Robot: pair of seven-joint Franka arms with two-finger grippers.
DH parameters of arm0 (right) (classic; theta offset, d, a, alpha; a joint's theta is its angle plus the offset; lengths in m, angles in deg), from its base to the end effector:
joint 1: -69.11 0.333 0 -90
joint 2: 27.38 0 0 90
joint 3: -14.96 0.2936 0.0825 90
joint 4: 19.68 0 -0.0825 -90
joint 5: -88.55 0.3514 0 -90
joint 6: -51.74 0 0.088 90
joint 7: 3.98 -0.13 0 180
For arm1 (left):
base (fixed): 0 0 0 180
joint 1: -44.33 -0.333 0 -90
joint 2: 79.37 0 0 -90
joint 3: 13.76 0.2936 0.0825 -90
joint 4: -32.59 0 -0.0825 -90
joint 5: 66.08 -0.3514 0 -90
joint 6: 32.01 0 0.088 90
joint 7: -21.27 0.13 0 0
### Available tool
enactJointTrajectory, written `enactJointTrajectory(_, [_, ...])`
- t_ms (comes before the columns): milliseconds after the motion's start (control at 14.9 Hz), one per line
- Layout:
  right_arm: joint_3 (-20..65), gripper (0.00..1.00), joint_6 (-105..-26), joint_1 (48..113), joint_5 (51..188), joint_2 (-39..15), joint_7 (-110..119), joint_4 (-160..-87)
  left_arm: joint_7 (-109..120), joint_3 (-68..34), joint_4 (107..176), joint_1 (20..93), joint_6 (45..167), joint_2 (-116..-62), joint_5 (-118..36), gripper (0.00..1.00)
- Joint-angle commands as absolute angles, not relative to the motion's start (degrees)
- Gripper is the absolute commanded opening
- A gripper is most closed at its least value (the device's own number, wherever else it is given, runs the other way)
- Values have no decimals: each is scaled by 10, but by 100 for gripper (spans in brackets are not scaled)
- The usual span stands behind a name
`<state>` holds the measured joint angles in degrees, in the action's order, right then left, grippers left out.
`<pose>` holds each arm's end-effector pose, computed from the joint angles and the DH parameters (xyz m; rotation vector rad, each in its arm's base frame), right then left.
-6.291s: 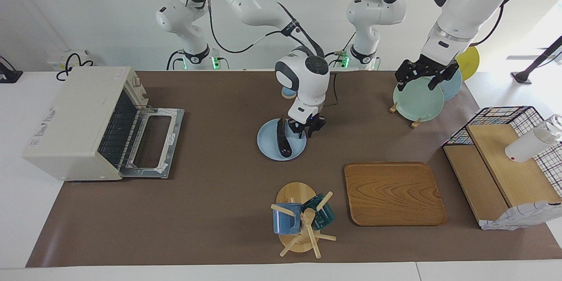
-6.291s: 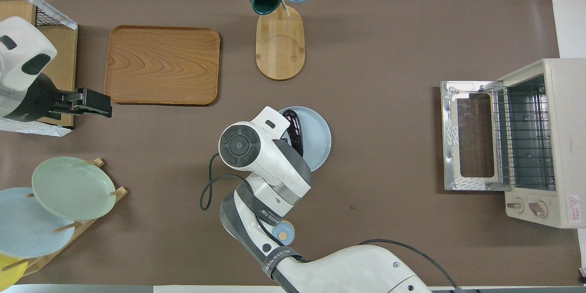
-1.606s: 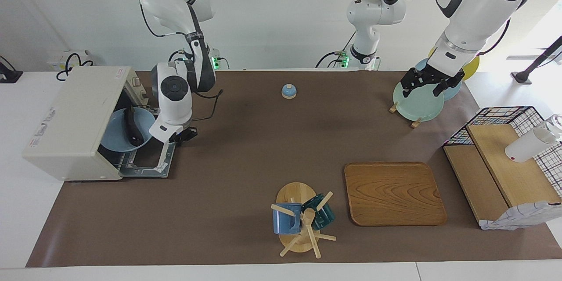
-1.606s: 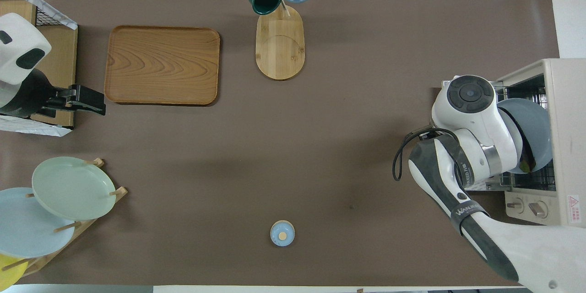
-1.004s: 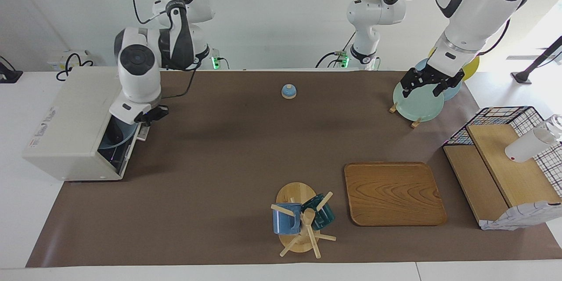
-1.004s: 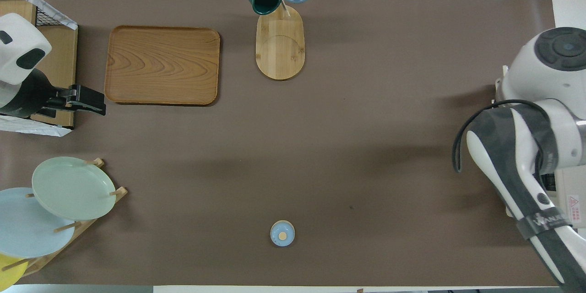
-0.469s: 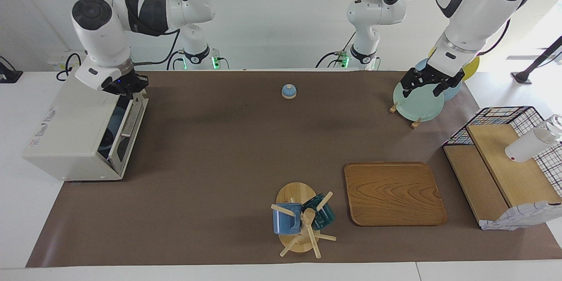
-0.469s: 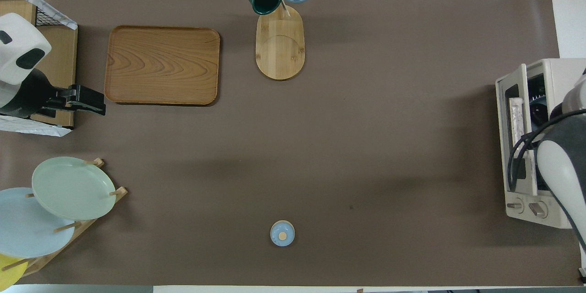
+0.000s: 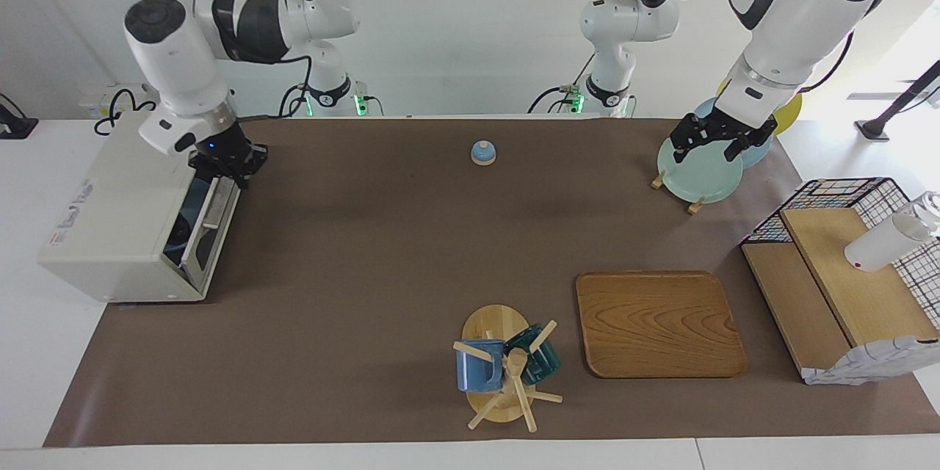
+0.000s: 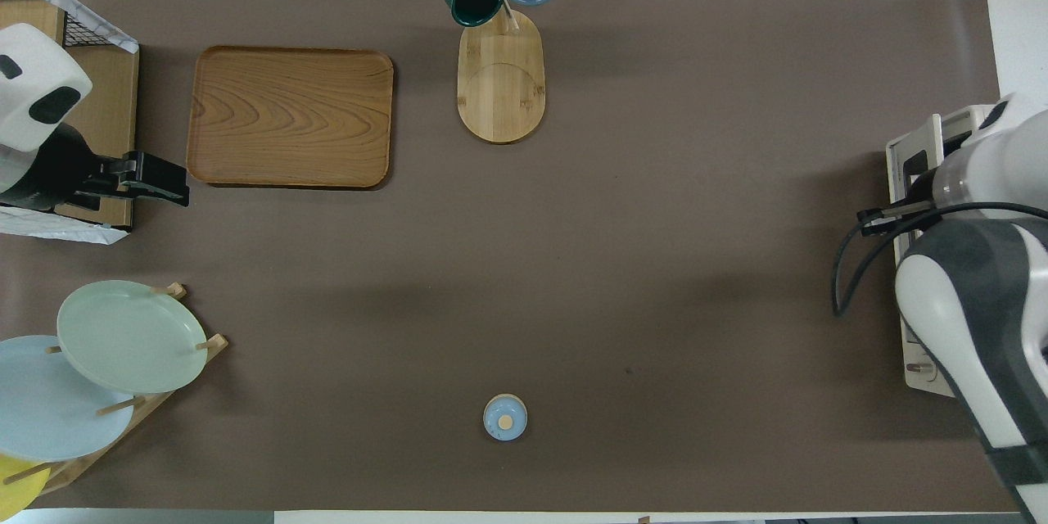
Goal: Put eggplant into oven
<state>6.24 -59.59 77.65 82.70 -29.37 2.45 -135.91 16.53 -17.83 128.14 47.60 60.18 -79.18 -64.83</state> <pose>0.5080 -0.0111 0.4261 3.0462 0.2272 -0.0857 0.5152 -0.0692 0.5415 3.1240 -0.0686 -0.0895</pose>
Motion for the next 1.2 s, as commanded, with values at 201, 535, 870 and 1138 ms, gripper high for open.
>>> enactJointTrajectory(201, [63,5,-603,756,783,-277,36,-1369,167,-181,1282,471,594,-787,-655,100])
enactJointTrajectory(535, [62,5,-572,740,755,-279,78,-1364,167,-181,1282,471,594,-787,-655,100])
enactJointTrajectory(870, [58,8,-523,723,755,-283,115,-1339,167,-181,1282,471,594,-787,-656,100])
enactJointTrajectory(1138, [55,18,-494,721,759,-299,126,-1322,167,-181,1282,471,594,-787,-656,100])
